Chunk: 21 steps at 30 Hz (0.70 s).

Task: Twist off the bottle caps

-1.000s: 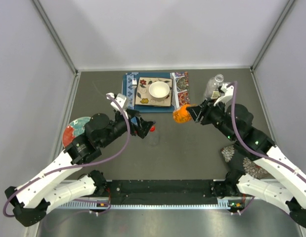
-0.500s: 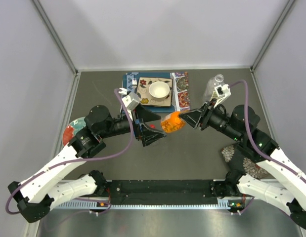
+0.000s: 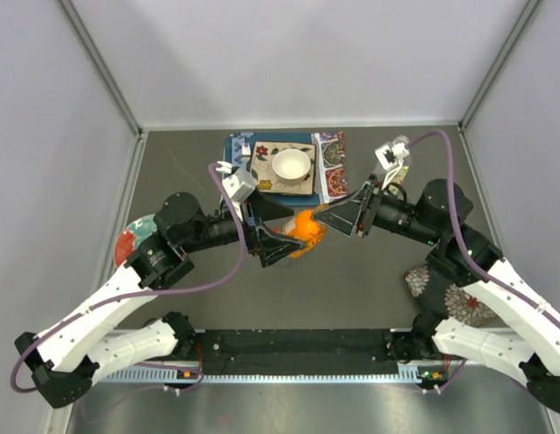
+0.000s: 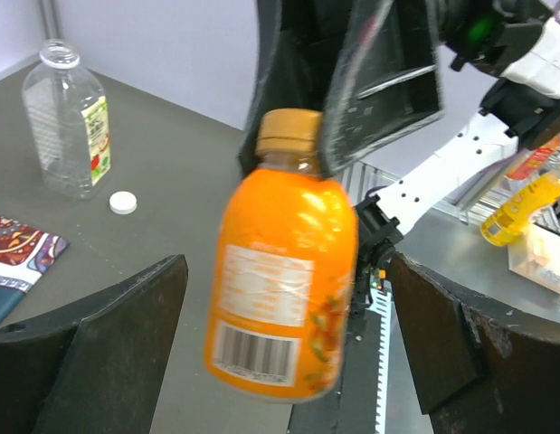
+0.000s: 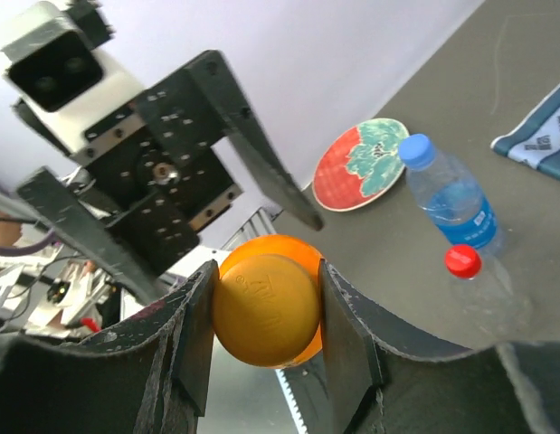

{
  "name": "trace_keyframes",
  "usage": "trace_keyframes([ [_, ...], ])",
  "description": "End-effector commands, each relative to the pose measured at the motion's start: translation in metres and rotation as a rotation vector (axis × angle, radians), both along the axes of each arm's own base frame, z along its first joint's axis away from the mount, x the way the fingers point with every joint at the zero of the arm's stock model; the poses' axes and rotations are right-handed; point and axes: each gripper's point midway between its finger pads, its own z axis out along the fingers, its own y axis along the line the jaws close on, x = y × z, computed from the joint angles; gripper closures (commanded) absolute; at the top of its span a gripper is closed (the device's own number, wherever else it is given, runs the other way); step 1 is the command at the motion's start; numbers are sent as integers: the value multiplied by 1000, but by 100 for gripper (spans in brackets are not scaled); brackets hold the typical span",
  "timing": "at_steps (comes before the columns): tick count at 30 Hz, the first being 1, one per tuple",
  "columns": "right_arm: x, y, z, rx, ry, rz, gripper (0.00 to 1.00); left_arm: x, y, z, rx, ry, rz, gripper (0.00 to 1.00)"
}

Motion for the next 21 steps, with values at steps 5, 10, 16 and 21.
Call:
trace_keyframes([
  [5,-26,2,61,135,-108,113,100,15,-7,-8,22,-17,34,1],
  [10,-26,8,59,136,-103,137,100,7,-14,-14,21,-9,-35,1],
  [16,-26,18,57,131,-100,151,100,-2,-20,-15,18,-19,-113,7],
  [21,-25,22,56,121,-105,150,100,-4,-20,-19,20,-28,-128,24],
])
